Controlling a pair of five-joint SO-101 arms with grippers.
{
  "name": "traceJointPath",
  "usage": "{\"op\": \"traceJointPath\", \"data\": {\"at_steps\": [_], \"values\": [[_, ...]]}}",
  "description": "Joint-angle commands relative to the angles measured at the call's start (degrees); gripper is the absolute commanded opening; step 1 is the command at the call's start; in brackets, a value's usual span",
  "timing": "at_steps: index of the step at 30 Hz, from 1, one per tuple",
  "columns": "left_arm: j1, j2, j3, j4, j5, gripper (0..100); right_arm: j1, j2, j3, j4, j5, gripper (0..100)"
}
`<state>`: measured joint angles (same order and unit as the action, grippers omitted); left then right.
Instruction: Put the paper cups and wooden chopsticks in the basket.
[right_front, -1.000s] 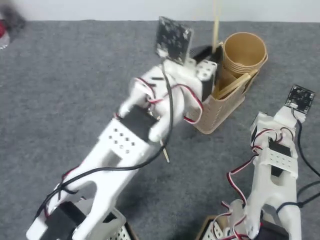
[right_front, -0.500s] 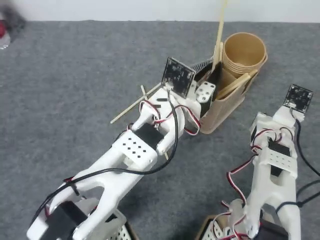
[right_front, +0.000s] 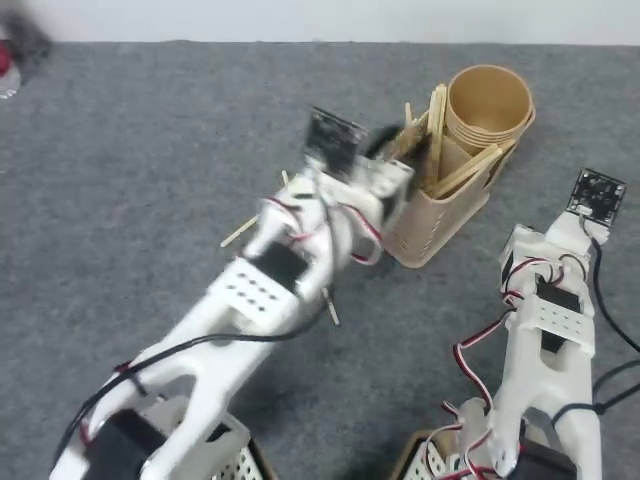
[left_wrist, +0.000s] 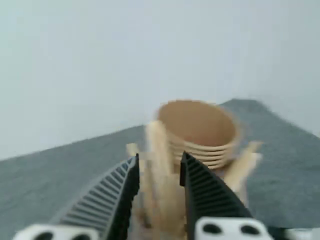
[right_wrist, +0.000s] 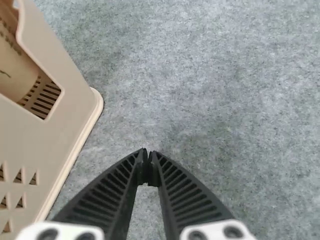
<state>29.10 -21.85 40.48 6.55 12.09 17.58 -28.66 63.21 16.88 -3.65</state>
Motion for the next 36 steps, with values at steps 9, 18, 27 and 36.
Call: {"op": "traceJointPath", "data": {"at_steps": [9, 18, 27, 36], "values": [[-24.53, 8.44, -21.93, 48.35, -25.05, 14, -1.89, -0.84, -0.09, -0.84, 1.14, 1.2], [-23.56, 32.26, -41.19, 61.01, -20.75, 14, -1.89, -0.84, 0.09, -0.84, 1.14, 1.2], [-22.42, 49.41, -53.05, 58.64, -9.76, 20, -1.89, -0.84, 0.09, -1.01, 1.14, 1.2], [-21.89, 61.89, -62.81, 58.99, -8.26, 20, -2.07, -1.1, 0.0, -1.1, 1.14, 1.2]]}}
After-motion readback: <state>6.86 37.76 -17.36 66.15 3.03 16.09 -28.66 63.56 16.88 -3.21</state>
